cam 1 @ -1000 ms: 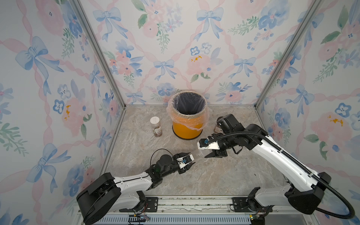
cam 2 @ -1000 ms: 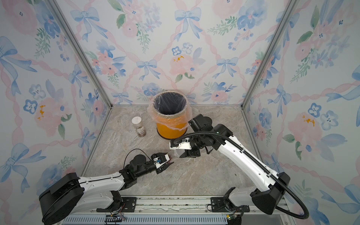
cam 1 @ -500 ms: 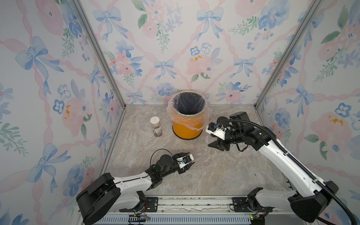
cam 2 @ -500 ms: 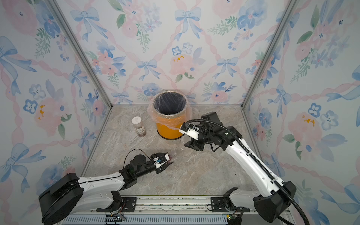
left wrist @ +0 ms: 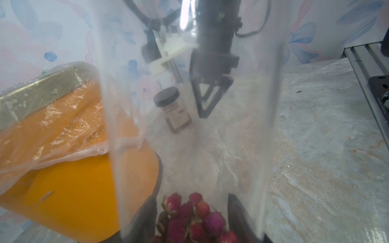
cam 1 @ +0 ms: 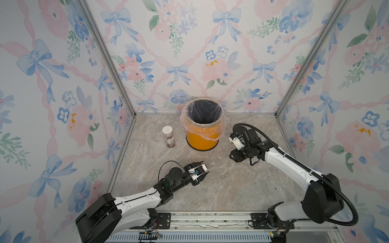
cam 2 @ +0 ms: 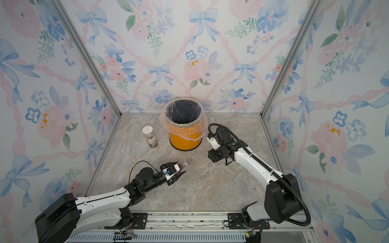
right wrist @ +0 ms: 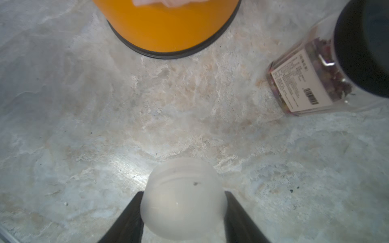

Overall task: Empty the moldy dried flower tea in the jars
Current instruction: Place the lid at the center of the board.

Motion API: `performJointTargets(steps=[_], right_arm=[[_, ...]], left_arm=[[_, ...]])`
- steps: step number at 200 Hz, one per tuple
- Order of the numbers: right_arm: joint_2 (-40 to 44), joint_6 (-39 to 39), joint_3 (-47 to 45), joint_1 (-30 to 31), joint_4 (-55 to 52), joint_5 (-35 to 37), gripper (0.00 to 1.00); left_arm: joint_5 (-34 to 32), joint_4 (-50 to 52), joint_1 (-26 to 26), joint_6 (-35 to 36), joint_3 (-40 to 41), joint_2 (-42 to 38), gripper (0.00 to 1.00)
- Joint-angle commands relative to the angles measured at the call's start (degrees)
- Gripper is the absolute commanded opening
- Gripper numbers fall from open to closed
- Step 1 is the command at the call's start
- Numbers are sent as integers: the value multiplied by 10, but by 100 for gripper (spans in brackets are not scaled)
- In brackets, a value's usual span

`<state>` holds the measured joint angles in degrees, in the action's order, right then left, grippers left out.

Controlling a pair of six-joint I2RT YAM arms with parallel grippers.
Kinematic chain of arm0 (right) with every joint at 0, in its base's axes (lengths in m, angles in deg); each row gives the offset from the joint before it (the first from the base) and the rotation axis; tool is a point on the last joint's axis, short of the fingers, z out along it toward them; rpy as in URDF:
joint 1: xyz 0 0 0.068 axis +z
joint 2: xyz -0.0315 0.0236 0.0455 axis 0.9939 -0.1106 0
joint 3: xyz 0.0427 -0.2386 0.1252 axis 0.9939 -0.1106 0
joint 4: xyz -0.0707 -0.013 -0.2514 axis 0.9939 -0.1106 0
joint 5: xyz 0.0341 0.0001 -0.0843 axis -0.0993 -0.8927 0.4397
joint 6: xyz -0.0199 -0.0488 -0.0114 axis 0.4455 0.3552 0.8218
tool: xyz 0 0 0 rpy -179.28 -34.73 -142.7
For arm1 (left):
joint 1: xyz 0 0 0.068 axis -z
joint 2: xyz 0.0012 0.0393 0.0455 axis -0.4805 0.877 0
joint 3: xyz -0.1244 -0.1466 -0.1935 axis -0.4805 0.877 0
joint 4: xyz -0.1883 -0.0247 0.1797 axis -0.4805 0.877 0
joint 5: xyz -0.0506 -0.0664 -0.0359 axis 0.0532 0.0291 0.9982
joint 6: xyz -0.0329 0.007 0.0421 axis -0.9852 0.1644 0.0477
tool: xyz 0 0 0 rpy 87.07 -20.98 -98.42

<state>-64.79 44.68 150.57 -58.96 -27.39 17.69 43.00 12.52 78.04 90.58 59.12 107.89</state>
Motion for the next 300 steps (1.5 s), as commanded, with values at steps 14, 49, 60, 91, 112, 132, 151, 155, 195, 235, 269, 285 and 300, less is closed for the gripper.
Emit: performJointTargets(steps=[14,49,60,91,112,132,151,155,195,235,269,285,300], right_arm=[[-63,-45,-16,-3,26,40,47],[-97,-50,-19,0,34,62,48],[-108,-50,-17,0,30,68,48],[-132,-52,-16,2,26,72,50],[-146,-55,-12,3,22,71,52],[-156,-58,-9,2,17,66,55],[-159,-60,-8,3,14,65,59],[-158,-61,-8,4,14,64,61],[-130,-62,-13,5,14,51,88],[-28,-40,-22,8,14,33,98],[120,-17,-57,28,79,-51,98],[190,-22,-88,55,151,-115,98],[247,-33,-131,89,245,-152,98]], left_arm=[[-11,-8,0,-12,15,-24,53],[-13,-7,-1,-14,20,-33,53],[-13,-7,-1,-14,20,-34,54],[-12,-7,-1,-14,19,-32,53],[-11,-7,-1,-14,18,-32,53],[-12,-7,-2,-15,16,-31,53],[-11,-7,-2,-18,16,-32,53],[-11,-7,-2,-18,15,-31,53],[-12,-8,-5,-32,9,-33,53],[-16,-8,-16,-70,-4,-35,53],[-8,-16,-32,-129,-23,-39,52],[2,-33,-36,-155,-28,-41,53],[11,-58,-40,-184,-28,-45,53]])
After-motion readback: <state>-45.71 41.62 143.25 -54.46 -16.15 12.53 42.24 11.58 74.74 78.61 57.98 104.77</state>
